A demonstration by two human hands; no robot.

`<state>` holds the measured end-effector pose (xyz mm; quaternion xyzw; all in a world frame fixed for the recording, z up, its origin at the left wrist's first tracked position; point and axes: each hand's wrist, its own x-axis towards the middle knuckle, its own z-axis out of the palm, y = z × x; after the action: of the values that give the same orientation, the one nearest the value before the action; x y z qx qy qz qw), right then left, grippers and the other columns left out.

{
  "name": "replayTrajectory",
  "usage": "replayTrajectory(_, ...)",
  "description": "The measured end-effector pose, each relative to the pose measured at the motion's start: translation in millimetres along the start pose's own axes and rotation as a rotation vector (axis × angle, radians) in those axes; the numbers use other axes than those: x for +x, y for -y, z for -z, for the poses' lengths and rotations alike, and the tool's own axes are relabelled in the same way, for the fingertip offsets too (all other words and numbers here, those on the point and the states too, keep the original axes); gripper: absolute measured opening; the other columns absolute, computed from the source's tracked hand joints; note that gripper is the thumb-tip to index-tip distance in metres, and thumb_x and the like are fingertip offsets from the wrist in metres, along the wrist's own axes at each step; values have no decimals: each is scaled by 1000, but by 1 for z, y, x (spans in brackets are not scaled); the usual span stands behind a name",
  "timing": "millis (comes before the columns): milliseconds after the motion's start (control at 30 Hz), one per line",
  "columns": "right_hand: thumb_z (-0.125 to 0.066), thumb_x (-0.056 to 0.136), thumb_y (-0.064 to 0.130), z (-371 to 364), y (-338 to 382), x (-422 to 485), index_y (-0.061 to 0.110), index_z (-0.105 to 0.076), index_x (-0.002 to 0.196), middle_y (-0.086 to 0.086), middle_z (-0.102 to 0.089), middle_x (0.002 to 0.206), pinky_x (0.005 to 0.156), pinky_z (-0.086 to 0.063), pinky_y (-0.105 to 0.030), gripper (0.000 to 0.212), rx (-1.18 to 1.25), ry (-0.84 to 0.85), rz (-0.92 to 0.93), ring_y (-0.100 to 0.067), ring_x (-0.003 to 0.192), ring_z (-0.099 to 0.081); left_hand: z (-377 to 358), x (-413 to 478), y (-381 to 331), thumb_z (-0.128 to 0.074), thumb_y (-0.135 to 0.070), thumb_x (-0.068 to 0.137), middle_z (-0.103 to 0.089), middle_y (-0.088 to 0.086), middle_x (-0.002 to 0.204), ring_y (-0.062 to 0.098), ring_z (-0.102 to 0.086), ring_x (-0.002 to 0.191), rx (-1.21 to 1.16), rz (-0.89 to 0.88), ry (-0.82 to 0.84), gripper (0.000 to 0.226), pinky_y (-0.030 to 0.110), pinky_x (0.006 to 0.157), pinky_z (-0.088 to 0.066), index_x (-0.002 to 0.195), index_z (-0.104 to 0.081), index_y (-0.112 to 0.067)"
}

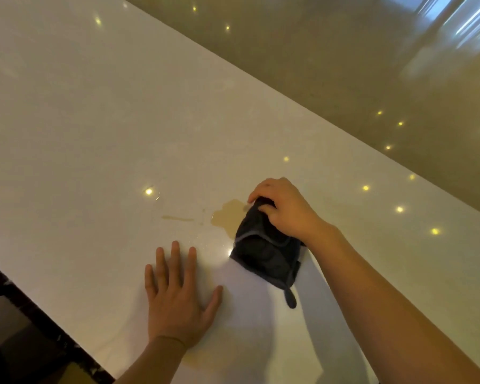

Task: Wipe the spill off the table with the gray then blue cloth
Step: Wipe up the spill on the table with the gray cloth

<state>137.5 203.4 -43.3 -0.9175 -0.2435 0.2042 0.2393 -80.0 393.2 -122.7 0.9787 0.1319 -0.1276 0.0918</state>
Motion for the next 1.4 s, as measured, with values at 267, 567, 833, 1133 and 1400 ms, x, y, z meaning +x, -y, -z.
replayTrajectory(267, -26, 91, 79, -106, 22, -27, 21, -13, 164, -21, -8, 171, 120, -4, -72, 95, -328, -160, -419, -54, 153, -5, -3, 0, 0, -27, -76, 87, -11, 15, 168, 40, -3, 155, 14, -23, -35, 94, 61, 120, -9, 159, -22, -17)
replayTrajectory(567, -32, 95, 69, -96, 29, 66, 39, -20, 162, -3, -14, 173, 124, -4, -65, 75, -476, 5, 363, -35, 159, -4, -4, 0, 0, -34, -78, 86, -11, 12, 169, 39, -3, 155, 3, -5, -29, 97, 59, 120, -9, 160, -20, -17)
replayTrajectory(833, -50, 102, 32, -93, 34, 88, 15, -56, 146, -17, -51, 154, 121, -18, -69, 48, -280, -339, -37, -50, 144, -38, -10, 2, 0, -39, -79, 84, -10, 12, 169, 40, -2, 155, -12, -9, -25, 100, 59, 121, -6, 160, -20, -18)
replayTrajectory(1133, -40, 108, 20, -105, 111, 113, 25, -61, 136, -13, -72, 111, 91, -56, -49, 36, 526, -277, -95, -26, 87, -66, -5, 2, -2, -35, -76, 88, -14, 12, 169, 40, -6, 155, -43, -22, -32, 93, 61, 118, -11, 159, -25, -17)
replayTrajectory(1400, -30, 93, 68, -138, 106, 116, 46, -33, 156, 2, -16, 172, 121, 5, -70, 67, -424, 25, 460, -39, 158, 1, -10, 2, -1, -36, -79, 86, -9, 9, 170, 37, -3, 156, -55, -14, -80, 97, 59, 120, -8, 161, -15, -21)
